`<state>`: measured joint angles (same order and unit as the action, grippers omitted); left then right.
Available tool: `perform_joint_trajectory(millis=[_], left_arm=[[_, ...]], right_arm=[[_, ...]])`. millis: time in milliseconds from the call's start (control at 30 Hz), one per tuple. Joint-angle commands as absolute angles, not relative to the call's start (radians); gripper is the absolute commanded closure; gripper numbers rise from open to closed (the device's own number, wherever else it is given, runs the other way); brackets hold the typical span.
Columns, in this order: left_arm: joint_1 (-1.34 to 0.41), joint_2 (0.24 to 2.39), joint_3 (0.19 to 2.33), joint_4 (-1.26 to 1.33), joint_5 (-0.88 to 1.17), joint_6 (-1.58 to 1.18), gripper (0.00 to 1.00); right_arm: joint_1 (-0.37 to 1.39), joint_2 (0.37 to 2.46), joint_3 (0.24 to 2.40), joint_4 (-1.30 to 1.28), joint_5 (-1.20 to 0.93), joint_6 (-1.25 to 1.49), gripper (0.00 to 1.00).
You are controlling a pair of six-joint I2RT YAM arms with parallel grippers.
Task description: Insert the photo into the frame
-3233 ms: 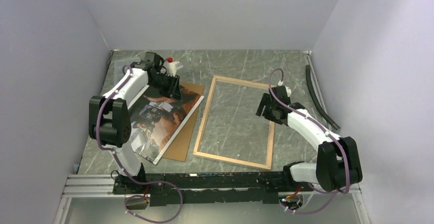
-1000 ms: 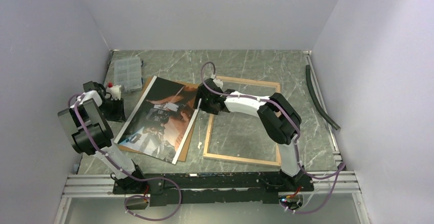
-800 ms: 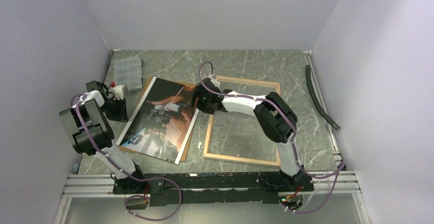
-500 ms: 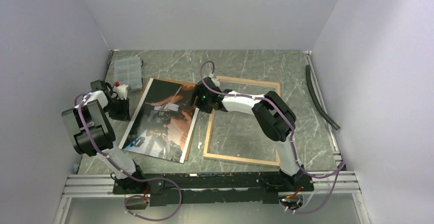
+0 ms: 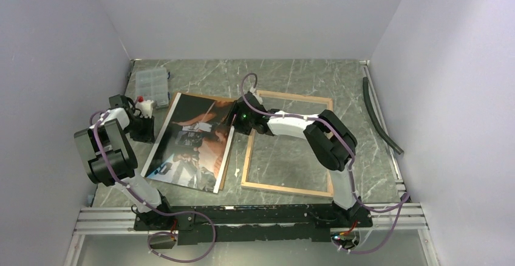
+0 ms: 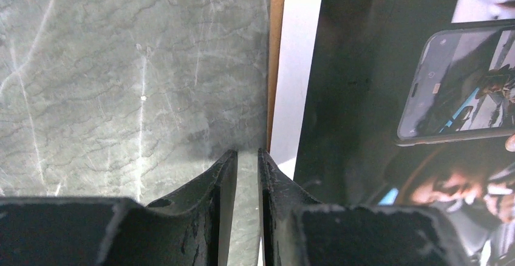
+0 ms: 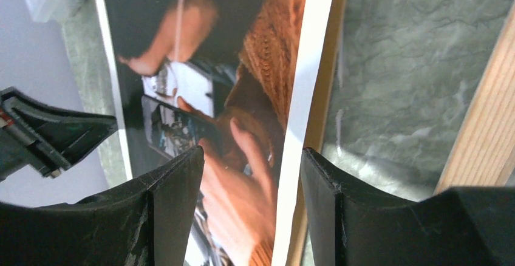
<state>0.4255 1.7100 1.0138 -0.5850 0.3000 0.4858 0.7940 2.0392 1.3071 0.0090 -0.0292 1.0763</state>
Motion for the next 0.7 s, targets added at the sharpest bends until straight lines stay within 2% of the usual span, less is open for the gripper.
perform_joint_trajectory(millis=[0, 433, 533, 667], left_arm=[[0.410, 1.722, 0.975, -0.585, 0.303, 0.506, 0.75], [0.402, 1.718, 0.988, -0.605, 0.310, 0.498, 0.75], [0.401, 1.714, 0.994, -0.613, 0.315, 0.497, 0.75], [0.400, 1.706, 1.003, -0.626, 0.325, 0.494, 0.75]], right_arm=[[0.812, 1.941, 1.324, 0.050, -0.023, 1.044, 0.37], [0.838, 1.994, 1.339, 0.113, -0.128, 1.033, 0.40], [0.841, 1.999, 1.321, 0.132, -0.131, 1.049, 0.48], [0.840, 2.000, 1.339, 0.092, -0.109, 1.040, 0.68]])
